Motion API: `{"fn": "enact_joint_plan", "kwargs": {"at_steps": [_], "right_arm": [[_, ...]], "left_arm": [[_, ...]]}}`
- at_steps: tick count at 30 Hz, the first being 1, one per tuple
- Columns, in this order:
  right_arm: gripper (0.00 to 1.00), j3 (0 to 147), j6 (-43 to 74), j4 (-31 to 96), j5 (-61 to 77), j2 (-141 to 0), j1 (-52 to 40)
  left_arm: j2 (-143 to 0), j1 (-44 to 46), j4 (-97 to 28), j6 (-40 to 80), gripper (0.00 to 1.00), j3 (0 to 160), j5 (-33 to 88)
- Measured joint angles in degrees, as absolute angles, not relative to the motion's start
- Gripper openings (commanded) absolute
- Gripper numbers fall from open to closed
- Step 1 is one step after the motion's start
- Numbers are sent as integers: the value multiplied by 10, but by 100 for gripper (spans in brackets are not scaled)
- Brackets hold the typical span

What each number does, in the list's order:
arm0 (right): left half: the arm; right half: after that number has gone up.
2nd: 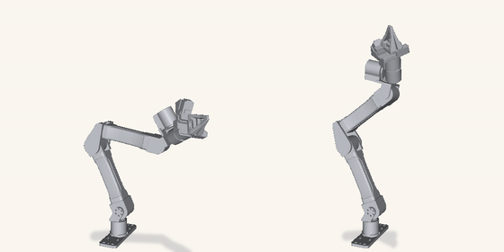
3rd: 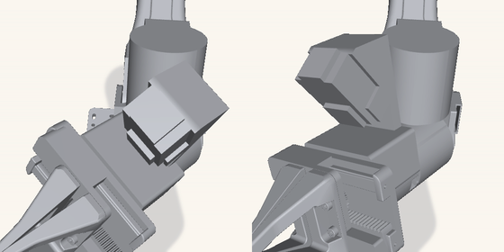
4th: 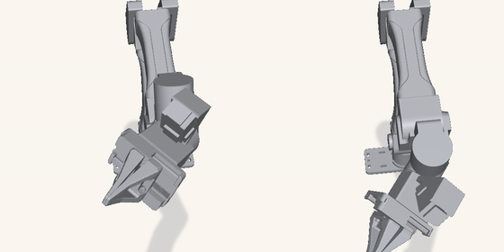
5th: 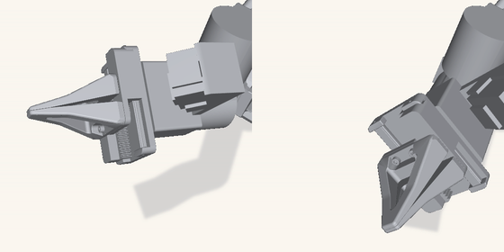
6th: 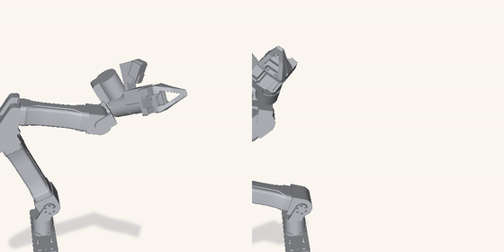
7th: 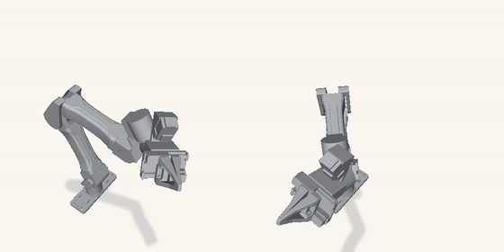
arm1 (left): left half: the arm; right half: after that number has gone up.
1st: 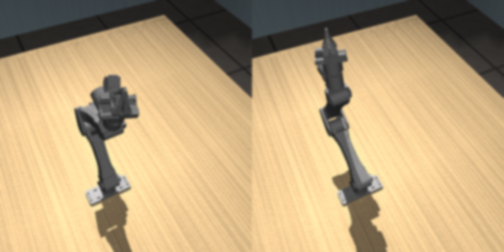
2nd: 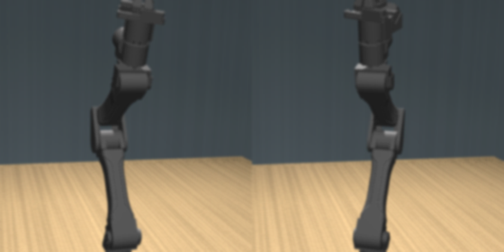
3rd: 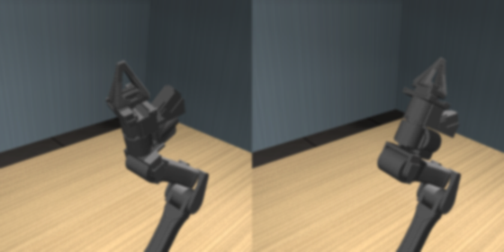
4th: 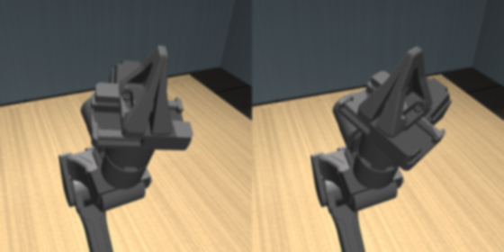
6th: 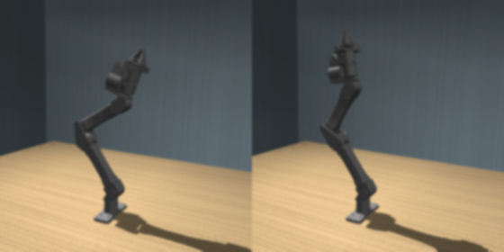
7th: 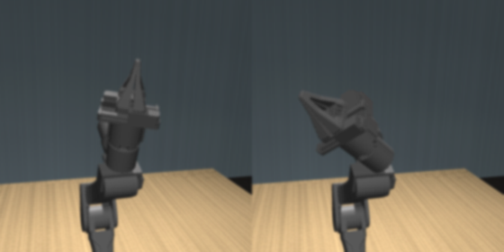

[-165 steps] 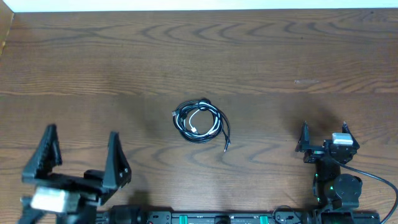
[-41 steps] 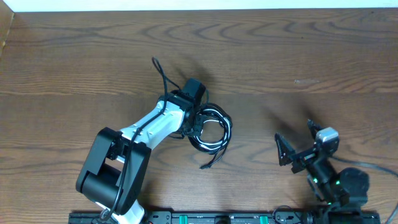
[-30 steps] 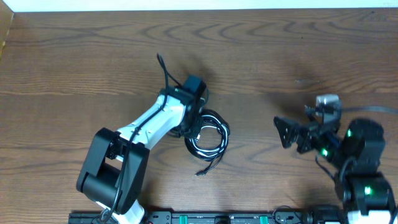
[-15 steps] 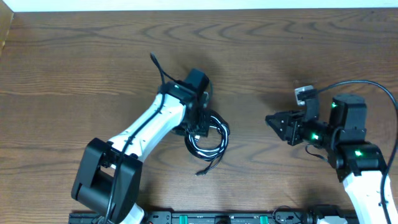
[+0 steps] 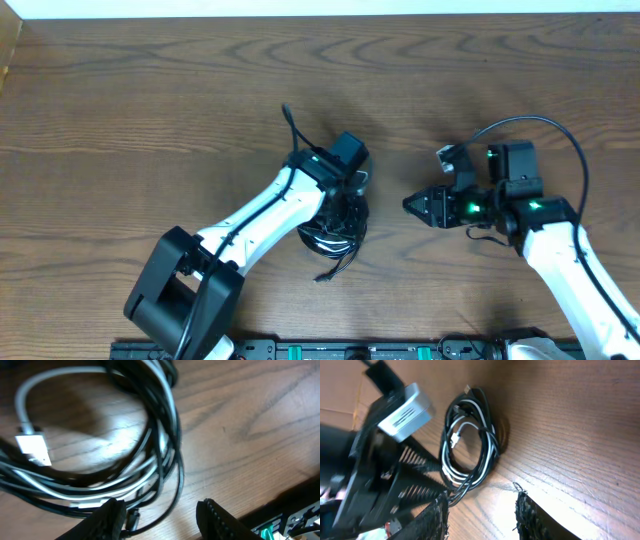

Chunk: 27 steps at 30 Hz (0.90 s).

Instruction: Untangle cables

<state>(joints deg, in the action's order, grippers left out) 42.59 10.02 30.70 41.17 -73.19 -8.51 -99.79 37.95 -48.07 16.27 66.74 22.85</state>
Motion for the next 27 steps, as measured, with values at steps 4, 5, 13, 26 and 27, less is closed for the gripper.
{"fn": "enact_joint_plan", "kwargs": {"at_steps": [4,5,13,26,27], "right_arm": [[42,426,101,283,405,-768,-98],[42,426,101,277,404,-777,-102],[44,426,141,247,385,-842,-115],[47,426,158,240,375,-875,-127],[47,426,158,239,375,-875,-127]], "left_arm": [[-1002,392,-457,173,52,663,229],[-1004,392,-447,180,52,658,229],[-1014,392,-403,244,52,628,202],[-1015,392,-363,298,33,595,116],[-1015,392,-362,299,33,595,114]]}}
